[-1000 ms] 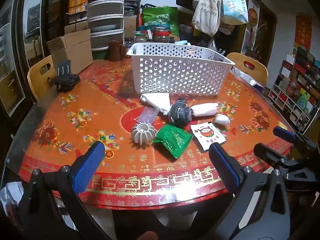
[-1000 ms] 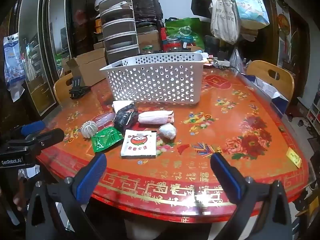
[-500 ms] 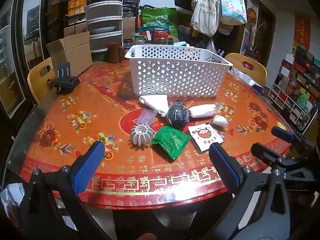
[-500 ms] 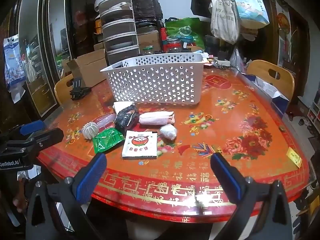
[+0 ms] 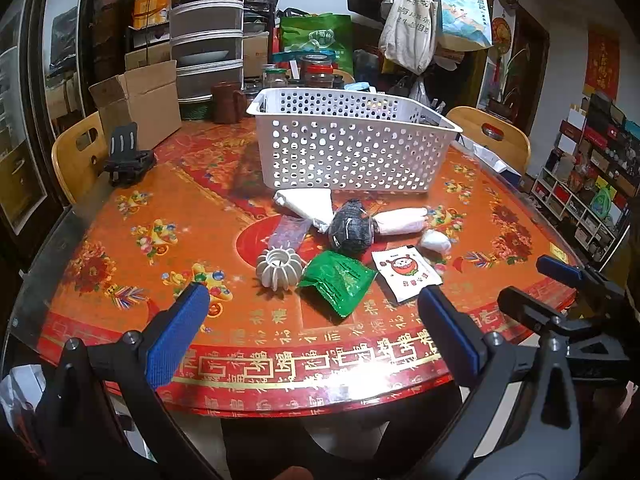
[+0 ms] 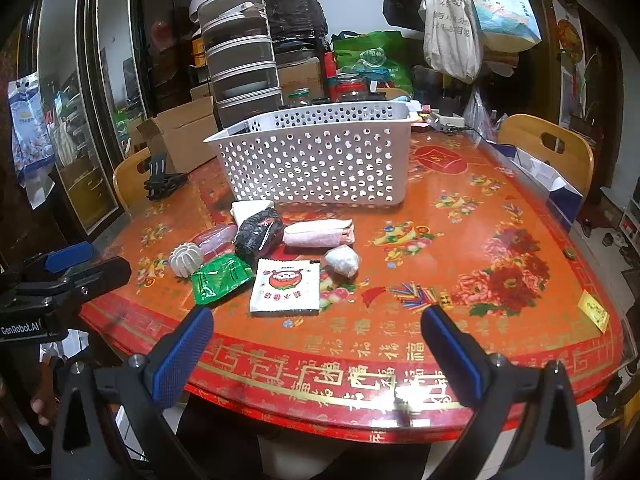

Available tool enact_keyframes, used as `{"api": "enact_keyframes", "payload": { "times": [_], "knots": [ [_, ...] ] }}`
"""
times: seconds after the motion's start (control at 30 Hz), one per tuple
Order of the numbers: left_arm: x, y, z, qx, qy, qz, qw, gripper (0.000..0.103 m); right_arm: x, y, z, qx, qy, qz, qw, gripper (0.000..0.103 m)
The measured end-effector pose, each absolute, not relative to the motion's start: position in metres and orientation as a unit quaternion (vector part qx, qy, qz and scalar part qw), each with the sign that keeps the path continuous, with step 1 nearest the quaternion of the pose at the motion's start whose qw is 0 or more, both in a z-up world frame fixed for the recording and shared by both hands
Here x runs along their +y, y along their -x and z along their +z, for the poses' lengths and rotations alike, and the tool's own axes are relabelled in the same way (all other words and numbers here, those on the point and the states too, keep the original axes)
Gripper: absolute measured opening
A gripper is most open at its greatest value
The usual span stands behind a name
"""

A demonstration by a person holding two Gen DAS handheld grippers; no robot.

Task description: Organize soft objects

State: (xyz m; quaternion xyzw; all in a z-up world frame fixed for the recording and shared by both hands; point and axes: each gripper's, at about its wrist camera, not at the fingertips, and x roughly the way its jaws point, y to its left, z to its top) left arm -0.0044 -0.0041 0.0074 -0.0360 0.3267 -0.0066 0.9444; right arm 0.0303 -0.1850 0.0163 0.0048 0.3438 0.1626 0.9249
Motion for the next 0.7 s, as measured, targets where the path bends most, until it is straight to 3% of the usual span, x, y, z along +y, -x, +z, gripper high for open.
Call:
{"api": "enact_keyframes", "payload": {
  "times": [0.7],
  "knots": [
    [-0.0037,0.0044,0.0071,0.329,0.041,-0.011,0.943,0.103,-0.1856,-0.0302,0.0159,0.347,-0.005,0.161,0.924,0.103]
  ]
}}
